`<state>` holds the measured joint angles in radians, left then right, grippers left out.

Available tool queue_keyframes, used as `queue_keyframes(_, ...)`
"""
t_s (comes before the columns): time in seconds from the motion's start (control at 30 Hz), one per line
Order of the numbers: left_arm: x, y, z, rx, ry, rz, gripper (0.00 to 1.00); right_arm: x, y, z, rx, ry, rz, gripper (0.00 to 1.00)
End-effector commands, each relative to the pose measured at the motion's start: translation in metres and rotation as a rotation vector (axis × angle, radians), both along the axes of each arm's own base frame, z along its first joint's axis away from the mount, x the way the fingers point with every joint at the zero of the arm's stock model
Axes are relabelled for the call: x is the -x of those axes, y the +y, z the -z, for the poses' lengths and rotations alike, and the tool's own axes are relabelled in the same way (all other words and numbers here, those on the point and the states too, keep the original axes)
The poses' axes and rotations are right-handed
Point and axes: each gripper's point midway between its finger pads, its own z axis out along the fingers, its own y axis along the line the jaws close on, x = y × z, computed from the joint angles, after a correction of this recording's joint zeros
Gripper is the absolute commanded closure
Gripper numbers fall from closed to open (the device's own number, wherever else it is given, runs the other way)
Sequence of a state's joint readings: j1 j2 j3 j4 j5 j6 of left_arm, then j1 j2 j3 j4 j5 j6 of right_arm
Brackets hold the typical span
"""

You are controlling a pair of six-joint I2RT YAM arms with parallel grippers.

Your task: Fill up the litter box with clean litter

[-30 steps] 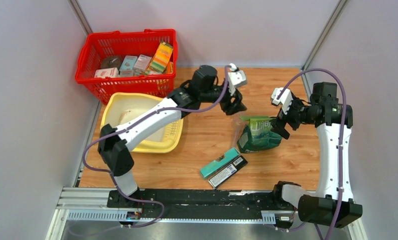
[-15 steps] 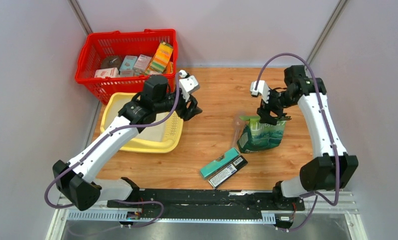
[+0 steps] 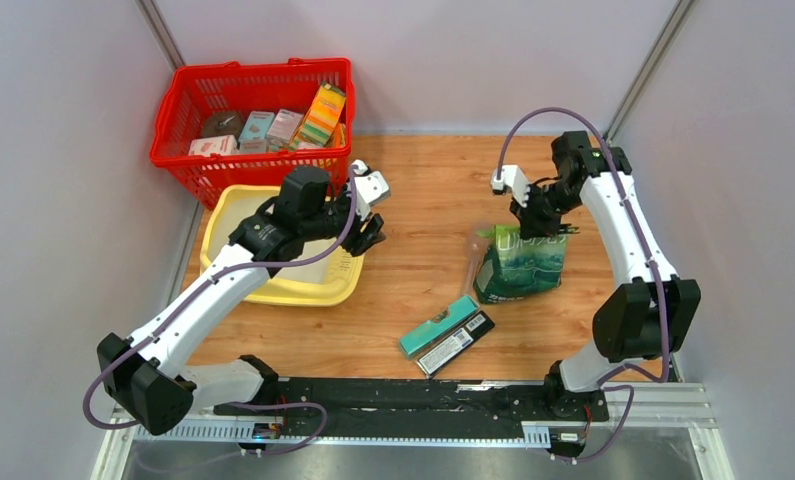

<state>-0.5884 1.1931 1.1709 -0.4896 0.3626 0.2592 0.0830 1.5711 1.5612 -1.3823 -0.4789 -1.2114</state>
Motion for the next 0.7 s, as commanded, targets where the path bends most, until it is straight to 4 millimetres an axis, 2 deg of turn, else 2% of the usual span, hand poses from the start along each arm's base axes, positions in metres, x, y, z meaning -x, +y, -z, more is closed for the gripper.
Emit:
queue_keyframes(0.0, -0.001, 0.007, -0.006, -0.032, -0.056, 0.008, 0.35, -0.032, -0.008, -0.074, -0.114, -0.202, 0.195, 1.00)
queue_keyframes(0.1, -0.006, 0.011, -0.001, -0.053, -0.058, -0.008, 0.34, -0.045, -0.004, -0.108, -0.150, -0.283, 0.212, 1.00)
queue_keyframes(0.13, -0.007, 0.011, 0.001, -0.055, -0.051, -0.009, 0.34, -0.053, -0.003, -0.129, -0.162, -0.338, 0.216, 1.00)
queue_keyframes(0.2, -0.008, 0.010, 0.003, -0.055, -0.042, -0.011, 0.35, -0.056, -0.002, -0.142, -0.173, -0.354, 0.217, 1.00)
queue_keyframes(0.23, -0.007, 0.008, 0.004, -0.053, -0.033, -0.007, 0.35, -0.058, -0.001, -0.161, -0.188, -0.398, 0.213, 1.00)
queue_keyframes(0.37, -0.011, 0.006, 0.009, -0.049, -0.023, -0.010, 0.35, -0.063, 0.000, -0.153, -0.180, -0.340, 0.216, 1.00)
queue_keyframes(0.43, -0.013, 0.005, 0.010, -0.049, -0.025, -0.010, 0.35, -0.066, -0.006, -0.147, -0.162, -0.331, 0.260, 1.00)
queue_keyframes(0.47, -0.015, 0.002, 0.008, -0.038, -0.040, -0.008, 0.34, -0.068, -0.008, -0.135, -0.151, -0.313, 0.278, 0.78)
queue_keyframes(0.5, -0.018, 0.000, 0.005, -0.027, -0.054, -0.003, 0.32, -0.069, -0.013, -0.135, -0.146, -0.320, 0.317, 0.60)
queue_keyframes(0.53, -0.017, -0.010, 0.004, 0.003, -0.045, 0.035, 0.30, -0.070, -0.019, -0.129, -0.141, -0.295, 0.408, 0.50)
queue_keyframes(0.57, -0.022, -0.022, -0.011, 0.052, -0.086, 0.076, 0.25, -0.080, -0.032, -0.131, -0.161, -0.324, 0.482, 0.35)
queue_keyframes(0.6, -0.022, -0.032, -0.017, 0.084, -0.098, 0.120, 0.23, -0.078, -0.038, -0.126, -0.183, -0.309, 0.542, 0.27)
queue_keyframes(0.63, -0.022, -0.049, -0.015, 0.125, -0.056, 0.181, 0.23, -0.079, -0.041, -0.126, -0.245, -0.281, 0.634, 0.21)
queue_keyframes(0.67, -0.032, -0.063, -0.039, 0.177, -0.100, 0.200, 0.23, -0.085, -0.058, -0.129, -0.276, -0.295, 0.706, 0.07)
